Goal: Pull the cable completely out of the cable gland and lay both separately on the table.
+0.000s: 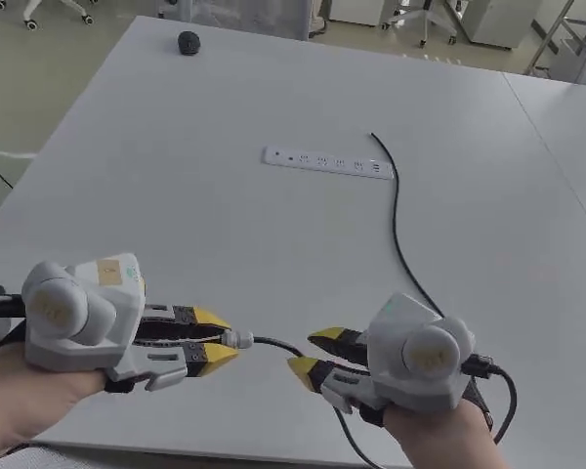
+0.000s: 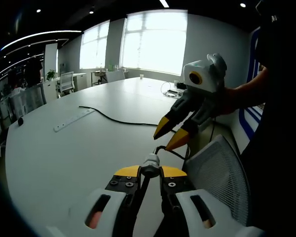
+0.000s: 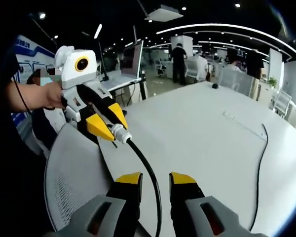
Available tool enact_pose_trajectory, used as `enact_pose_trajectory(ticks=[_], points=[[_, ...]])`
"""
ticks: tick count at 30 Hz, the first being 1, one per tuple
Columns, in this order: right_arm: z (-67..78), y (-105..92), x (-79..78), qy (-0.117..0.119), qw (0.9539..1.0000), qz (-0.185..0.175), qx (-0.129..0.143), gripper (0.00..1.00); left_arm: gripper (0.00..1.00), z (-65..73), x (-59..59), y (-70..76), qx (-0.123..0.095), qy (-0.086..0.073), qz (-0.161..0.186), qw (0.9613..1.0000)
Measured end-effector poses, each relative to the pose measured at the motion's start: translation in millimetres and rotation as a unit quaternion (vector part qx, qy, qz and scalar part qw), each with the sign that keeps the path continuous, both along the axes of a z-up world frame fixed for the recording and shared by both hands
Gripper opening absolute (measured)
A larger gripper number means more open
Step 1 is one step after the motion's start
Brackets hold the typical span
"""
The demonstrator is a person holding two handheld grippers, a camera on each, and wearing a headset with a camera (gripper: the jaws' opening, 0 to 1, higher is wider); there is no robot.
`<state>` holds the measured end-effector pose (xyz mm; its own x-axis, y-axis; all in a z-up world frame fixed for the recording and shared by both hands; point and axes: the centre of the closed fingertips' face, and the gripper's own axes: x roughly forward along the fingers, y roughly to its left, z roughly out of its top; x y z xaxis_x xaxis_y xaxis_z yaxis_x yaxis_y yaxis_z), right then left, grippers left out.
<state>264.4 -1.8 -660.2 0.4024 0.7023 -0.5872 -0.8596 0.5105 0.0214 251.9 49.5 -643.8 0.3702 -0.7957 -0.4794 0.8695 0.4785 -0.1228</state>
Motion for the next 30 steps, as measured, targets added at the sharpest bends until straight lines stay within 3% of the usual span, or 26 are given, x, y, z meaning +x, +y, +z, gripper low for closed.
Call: enact_pose_trajectory(ticks=[4, 6, 7, 11, 13, 15, 19, 25, 30], points=[[8.7, 18.7, -3.9, -0.051, 0.9960, 0.058, -0.045, 0.13, 0.15, -2.9, -2.6, 0.4, 0.004, 0.000, -0.002, 1.0000], [4.4, 25.0, -4.5, -0.080, 0.9893, 0.087, -0.085, 0.13, 0.16, -4.1, -3.5, 0.8, 0.005, 0.001, -0.002, 1.0000], [3.0, 30.2, -5.9, -0.089, 0.9867, 0.101, -0.091, 0.13, 0.16, -4.9, -4.4, 1.1, 0.007, 0.002, -0.003, 1.0000], [-3.8, 39.3, -13.5, -0.097, 0.9798, 0.136, -0.110, 0.13, 0.16, -6.2, -7.0, 4.2, 0.006, 0.003, -0.005, 1.0000], [-5.1, 42.7, -17.8, -0.094, 0.9788, 0.144, -0.111, 0.10, 0.16, -6.8, -7.8, 4.9, 0.007, 0.003, -0.005, 1.0000], [-1.4, 45.5, -20.4, -0.103, 0.9769, 0.154, -0.107, 0.03, 0.16, -7.5, -8.3, 5.2, 0.006, 0.004, -0.005, 1.0000], [-4.5, 48.0, -20.0, -0.119, 0.9705, 0.168, -0.126, 0.03, 0.16, -9.6, -9.5, 4.4, 0.003, 0.005, -0.005, 1.0000], [-7.6, 47.8, -19.3, -0.121, 0.9680, 0.174, -0.135, 0.01, 0.16, -10.8, -9.0, 2.7, 0.003, 0.006, -0.010, 0.9999], [-5.9, 44.9, -16.1, -0.109, 0.9748, 0.157, -0.116, 0.00, 0.15, -9.6, -7.4, 1.1, -0.001, 0.004, -0.012, 0.9999]])
